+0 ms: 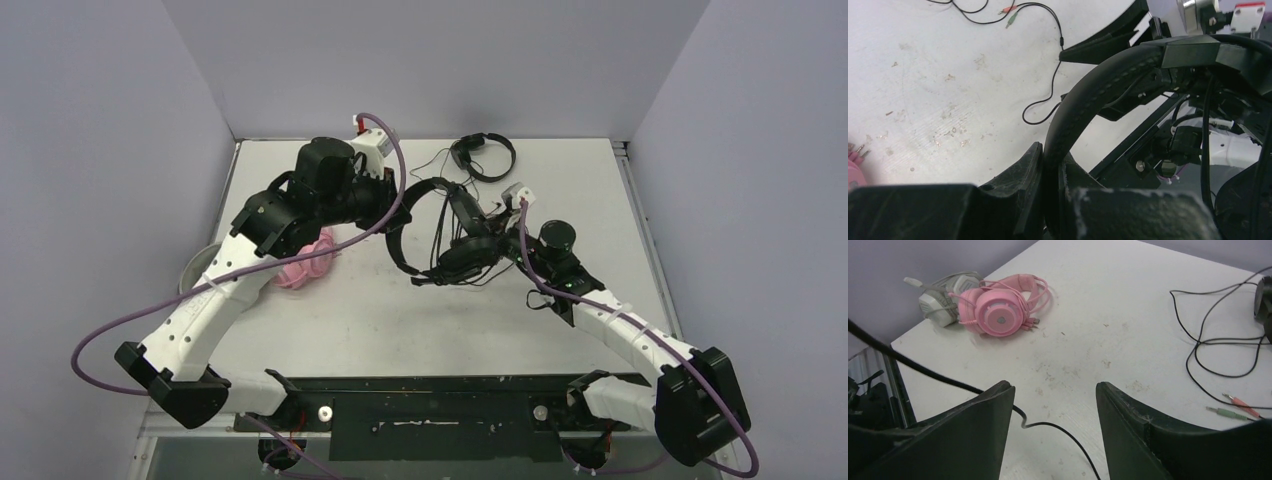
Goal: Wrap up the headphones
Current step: Wrap the headphones cable around the headphones.
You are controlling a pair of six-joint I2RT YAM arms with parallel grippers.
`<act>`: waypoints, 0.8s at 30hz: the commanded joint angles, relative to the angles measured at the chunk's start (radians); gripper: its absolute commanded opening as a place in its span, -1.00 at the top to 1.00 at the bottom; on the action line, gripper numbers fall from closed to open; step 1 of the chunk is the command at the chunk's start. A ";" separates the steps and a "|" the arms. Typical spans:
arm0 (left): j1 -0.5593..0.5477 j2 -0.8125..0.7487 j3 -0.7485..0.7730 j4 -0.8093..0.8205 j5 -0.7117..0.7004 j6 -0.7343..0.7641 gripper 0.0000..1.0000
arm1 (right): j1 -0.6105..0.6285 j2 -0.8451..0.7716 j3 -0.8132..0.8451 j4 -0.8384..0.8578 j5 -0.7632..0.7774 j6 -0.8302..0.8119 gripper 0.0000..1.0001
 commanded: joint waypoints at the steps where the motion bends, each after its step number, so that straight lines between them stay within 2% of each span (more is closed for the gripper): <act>1: 0.028 0.020 0.083 -0.030 -0.045 -0.088 1.00 | -0.011 -0.055 -0.090 0.100 0.080 -0.006 -0.31; 5: 0.044 0.022 0.086 0.010 0.003 -0.102 1.00 | -0.017 -0.115 -0.195 0.202 0.109 0.017 -0.71; 8: 0.049 0.026 0.092 0.026 0.019 -0.120 1.00 | -0.017 -0.126 -0.228 0.259 0.089 0.005 -0.90; 16: 0.055 0.032 0.093 0.035 0.030 -0.131 1.00 | 0.004 0.013 -0.169 0.344 0.039 0.032 -0.93; 22: 0.064 0.034 0.094 0.030 0.035 -0.146 1.00 | 0.098 0.154 -0.111 0.406 0.208 0.009 -0.92; 24: 0.067 0.034 0.097 0.030 0.042 -0.155 1.00 | 0.102 0.215 -0.099 0.478 0.205 0.021 -0.90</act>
